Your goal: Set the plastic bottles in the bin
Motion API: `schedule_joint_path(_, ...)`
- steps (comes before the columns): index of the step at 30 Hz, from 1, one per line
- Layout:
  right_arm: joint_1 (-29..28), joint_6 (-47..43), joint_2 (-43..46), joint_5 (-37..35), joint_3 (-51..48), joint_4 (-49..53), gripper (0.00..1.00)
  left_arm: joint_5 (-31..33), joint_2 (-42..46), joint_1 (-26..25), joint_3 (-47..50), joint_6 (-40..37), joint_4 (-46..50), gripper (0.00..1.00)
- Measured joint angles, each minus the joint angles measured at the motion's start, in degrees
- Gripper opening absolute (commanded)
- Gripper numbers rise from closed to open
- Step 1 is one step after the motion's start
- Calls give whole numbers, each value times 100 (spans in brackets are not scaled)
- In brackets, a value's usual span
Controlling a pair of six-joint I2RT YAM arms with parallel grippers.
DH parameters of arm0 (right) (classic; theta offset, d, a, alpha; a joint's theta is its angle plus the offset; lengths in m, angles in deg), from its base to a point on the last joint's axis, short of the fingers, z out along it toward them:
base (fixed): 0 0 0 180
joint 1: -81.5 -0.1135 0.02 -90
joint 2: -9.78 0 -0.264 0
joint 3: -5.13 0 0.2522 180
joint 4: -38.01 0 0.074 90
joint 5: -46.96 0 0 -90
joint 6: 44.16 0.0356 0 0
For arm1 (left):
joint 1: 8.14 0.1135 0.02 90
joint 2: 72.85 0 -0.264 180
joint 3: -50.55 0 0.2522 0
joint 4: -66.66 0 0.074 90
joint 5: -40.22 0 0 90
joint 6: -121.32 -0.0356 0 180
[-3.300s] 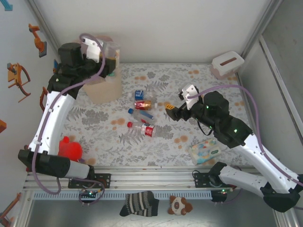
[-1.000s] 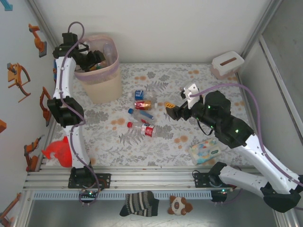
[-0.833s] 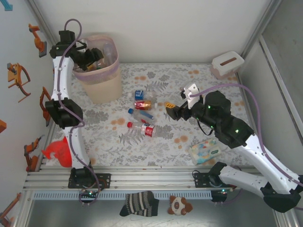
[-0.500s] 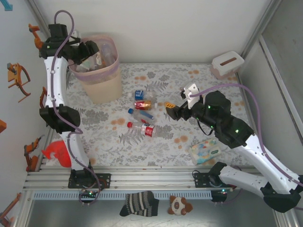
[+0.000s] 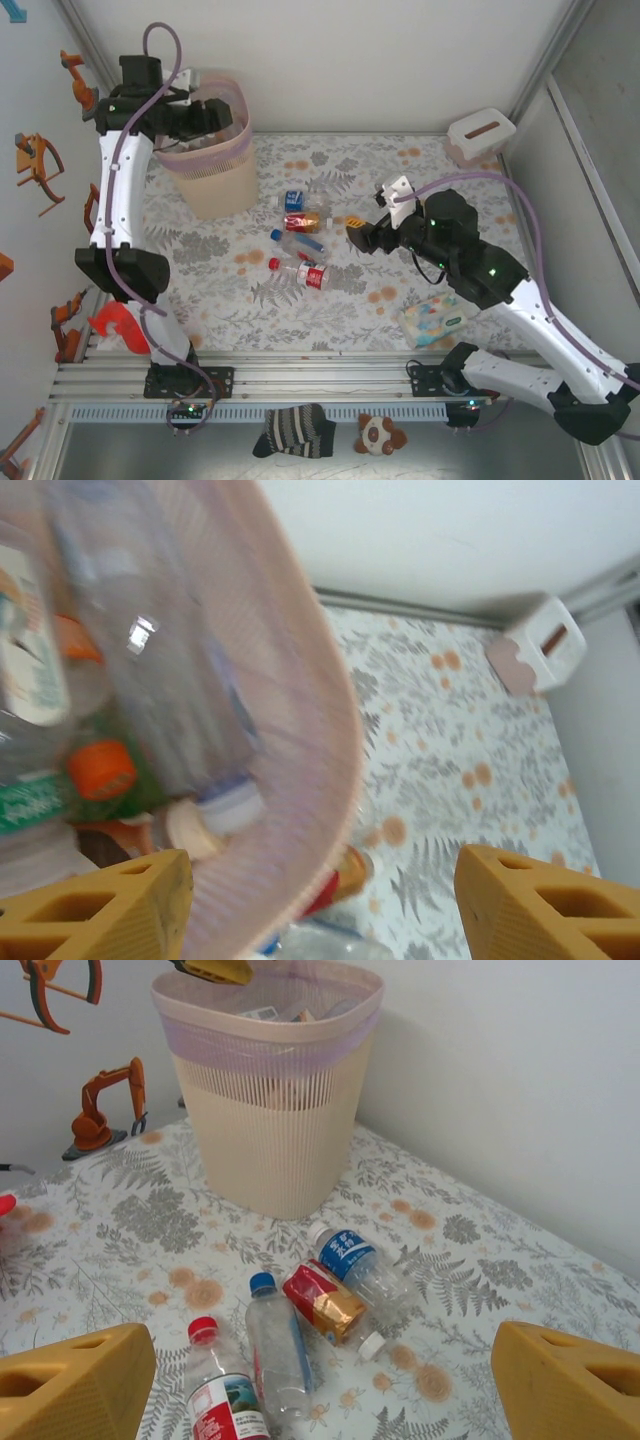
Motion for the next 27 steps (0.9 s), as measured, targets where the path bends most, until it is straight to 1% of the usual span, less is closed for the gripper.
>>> schedule_joint_path(5,0,-59,-105,4,0,92,87,-387,863,-236,1399,-358,-437,68)
schedule_joint_path(9,0,-236,-146,94,0,125,87,-828,1576,-332,2743,-658,-1139,68)
schedule_joint_path(12,0,-402,-177,216,0,133,87,-1091,2020,-457,3628,-1060,-1624,67)
schedule_joint_path(15,0,-551,-197,354,0,216,87,-1305,2374,-704,4319,-1707,-1963,68)
schedule_joint_path(19,0,-660,-223,570,0,332,87,-1635,2664,-1067,4986,-2706,-2194,68)
schedule_joint_path(22,0,-715,-240,695,4,396,87,-1871,2802,-1239,5423,-3467,-2295,74)
schedule_joint_path(27,0,-743,-262,793,57,472,88,-2092,3001,-1506,6113,-4907,-2332,76)
